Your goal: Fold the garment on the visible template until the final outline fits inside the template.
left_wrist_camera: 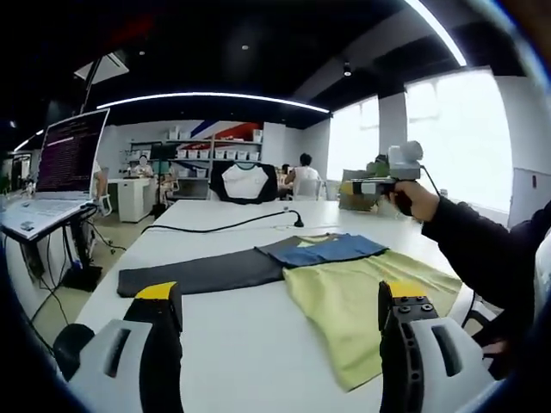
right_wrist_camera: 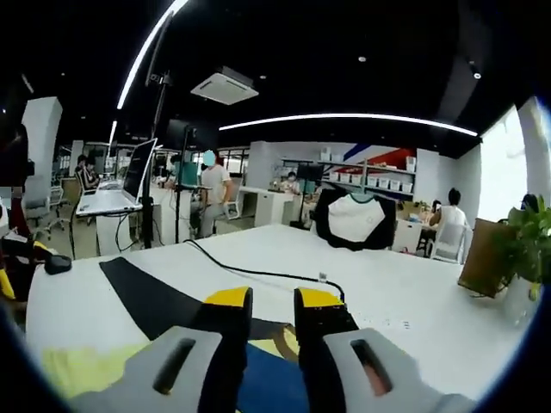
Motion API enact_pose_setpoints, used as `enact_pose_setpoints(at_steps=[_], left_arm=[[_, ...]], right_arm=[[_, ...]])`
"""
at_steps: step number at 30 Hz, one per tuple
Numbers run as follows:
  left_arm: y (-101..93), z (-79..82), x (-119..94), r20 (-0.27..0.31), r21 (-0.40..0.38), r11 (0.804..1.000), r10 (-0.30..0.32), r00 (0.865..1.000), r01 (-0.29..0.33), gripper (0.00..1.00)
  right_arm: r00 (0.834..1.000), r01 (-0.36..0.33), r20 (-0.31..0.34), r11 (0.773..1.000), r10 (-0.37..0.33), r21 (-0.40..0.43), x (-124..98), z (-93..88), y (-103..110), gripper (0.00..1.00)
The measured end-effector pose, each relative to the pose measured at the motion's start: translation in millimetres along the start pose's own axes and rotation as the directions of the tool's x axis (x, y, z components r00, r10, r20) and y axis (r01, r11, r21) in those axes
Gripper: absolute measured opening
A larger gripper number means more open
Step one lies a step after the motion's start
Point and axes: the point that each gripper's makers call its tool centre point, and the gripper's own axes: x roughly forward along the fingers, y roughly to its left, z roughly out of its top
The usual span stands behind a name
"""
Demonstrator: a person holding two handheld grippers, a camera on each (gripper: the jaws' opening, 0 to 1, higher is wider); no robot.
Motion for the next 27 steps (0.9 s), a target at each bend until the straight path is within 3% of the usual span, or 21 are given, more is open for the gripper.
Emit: enact_pose_setpoints(at_steps=[1, 3, 4, 6, 8, 11, 15, 18, 20, 21, 27], left_arm=[[0.1, 0.4, 1, 0.003, 0.0, 1.0, 0.001, 1.0, -0.001, 1.0], [1.5, 1.4, 3, 0.016, 0.01, 1.0, 0.01, 1.0, -0.01, 1.0], [3.5, 7.9, 6, 0.059, 0.074, 0.997, 0.011, 0.998, -0.016, 1.0], [2.8, 7.3, 7, 0.059, 0.121, 0.992, 0.023, 0.998, -0.03, 1.0], [1.2, 7.7, 7, 0.061, 0.112, 0.993, 0.02, 0.998, -0.026, 1.0], [1.4, 13.4, 8, 0.09, 0.086, 0.996, -0.005, 0.996, -0.003, 1.0], [5.9, 9.8, 12, 0.075, 0.105, 0.994, 0.01, 0.997, -0.018, 1.0], [-4.2, 21.0, 13, 0.137, 0.126, 0.992, -0.037, 0.99, 0.02, 1.0], [-10.1, 25.0, 12, 0.164, 0.088, 0.995, -0.057, 0.985, 0.043, 1.0], [-11.5, 25.3, 12, 0.167, 0.084, 0.995, -0.064, 0.984, 0.05, 1.0], [-10.6, 24.7, 13, 0.167, 0.081, 0.996, -0.047, 0.985, 0.034, 1.0]], right_arm=[[1.0, -0.006, 0.021, 1.0, 0.005, 0.028, -8, 0.9, -7, 0.21], [1.0, 0.014, -0.016, 0.997, -0.013, 0.078, -20, -11.2, -22, 0.21], [1.0, 0.017, -0.018, 0.997, -0.016, 0.074, -22, -12.5, -25, 0.23], [0.999, 0.047, -0.003, 0.997, -0.047, 0.058, -36, -15.3, -38, 0.27], [0.996, 0.088, 0.006, 0.995, -0.088, 0.048, -50, -18.9, -52, 0.29], [0.997, 0.077, 0.002, 0.997, -0.077, 0.031, -70, -23.0, -59, 0.3], [0.993, 0.118, 0.011, 0.993, -0.118, 0.001, -97, -26.4, -74, 0.31], [0.99, 0.136, 0.024, 0.99, -0.136, -0.024, -119, -32.6, -71, 0.34], [0.991, 0.126, -0.03, 0.988, -0.13, -0.091, -131, -46.9, -68, 0.34], [0.988, 0.14, -0.05, 0.987, -0.144, -0.081, -139, -54.8, -69, 0.35], [0.985, 0.174, 0.007, 0.984, -0.174, -0.021, -179, -58.0, -73, 0.4]])
